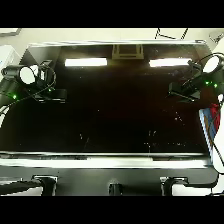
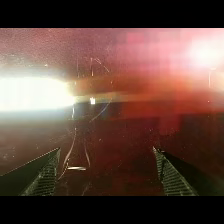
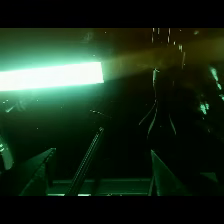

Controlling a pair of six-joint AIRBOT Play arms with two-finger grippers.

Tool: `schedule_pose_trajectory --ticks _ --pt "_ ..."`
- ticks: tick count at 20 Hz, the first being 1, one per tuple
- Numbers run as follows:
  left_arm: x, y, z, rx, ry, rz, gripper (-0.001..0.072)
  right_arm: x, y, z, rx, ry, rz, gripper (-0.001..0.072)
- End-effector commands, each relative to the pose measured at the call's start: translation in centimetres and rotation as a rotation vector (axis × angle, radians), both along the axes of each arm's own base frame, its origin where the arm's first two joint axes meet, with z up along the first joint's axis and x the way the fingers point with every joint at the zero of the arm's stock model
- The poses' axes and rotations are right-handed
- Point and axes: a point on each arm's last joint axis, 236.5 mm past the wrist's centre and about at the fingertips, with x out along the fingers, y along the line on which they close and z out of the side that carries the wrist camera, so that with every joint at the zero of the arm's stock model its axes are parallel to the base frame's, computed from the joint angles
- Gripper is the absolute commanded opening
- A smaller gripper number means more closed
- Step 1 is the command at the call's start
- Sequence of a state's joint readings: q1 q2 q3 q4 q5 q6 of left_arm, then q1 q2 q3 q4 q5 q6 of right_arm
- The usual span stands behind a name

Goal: Fold the clothes and pants, and hang the long-sleeved shirts on hangers.

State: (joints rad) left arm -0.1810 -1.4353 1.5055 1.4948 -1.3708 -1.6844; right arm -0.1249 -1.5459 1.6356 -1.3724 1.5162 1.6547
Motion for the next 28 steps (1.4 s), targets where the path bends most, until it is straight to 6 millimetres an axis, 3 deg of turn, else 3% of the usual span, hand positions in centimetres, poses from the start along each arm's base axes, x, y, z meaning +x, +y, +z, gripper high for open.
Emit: schedule_pose_trajectory --ticks 1,13,17,21,22,23,25,26,28 --pt "0.0 0.0 0.0 0.001 0.001 0.000 0.0708 0.0 0.0 -0.1 0.001 0.002 -0.001 0.0694" --pt "0.5 -0.2 0.1 -0.010 -0.020 0.014 0.0708 0.7 0.0 0.1 0.002 -0.025 -0.014 0.0694" --pt "4.9 -0.9 1.3 -0.048 -0.203 0.033 0.0708 2.6 -0.3 0.5 -0.007 -0.107 -0.030 0.0694" --pt "10.0 -2.0 3.7 -0.118 -0.428 0.059 0.0708 4.5 -0.6 1.1 -0.016 -0.191 -0.047 0.0694" --pt "12.0 -2.0 4.8 -0.125 -0.527 0.064 0.0708 5.2 -0.7 1.3 -0.019 -0.223 -0.053 0.0694" --pt "14.6 -1.3 6.5 -0.122 -0.662 0.077 0.0708 5.8 -0.9 1.6 -0.022 -0.252 -0.059 0.0694" --pt "19.2 2.4 9.4 -0.103 -0.874 0.148 0.0707 6.7 -1.2 1.9 -0.031 -0.289 -0.067 0.0688" --pt "20.8 6.2 8.8 -0.150 -0.851 0.296 0.0707 6.9 -1.3 2.0 -0.036 -0.298 -0.068 0.0672" --pt "21.4 14.7 5.1 -0.260 -0.688 0.653 0.0708 7.0 -1.4 2.1 -0.039 -0.303 -0.069 0.0667"
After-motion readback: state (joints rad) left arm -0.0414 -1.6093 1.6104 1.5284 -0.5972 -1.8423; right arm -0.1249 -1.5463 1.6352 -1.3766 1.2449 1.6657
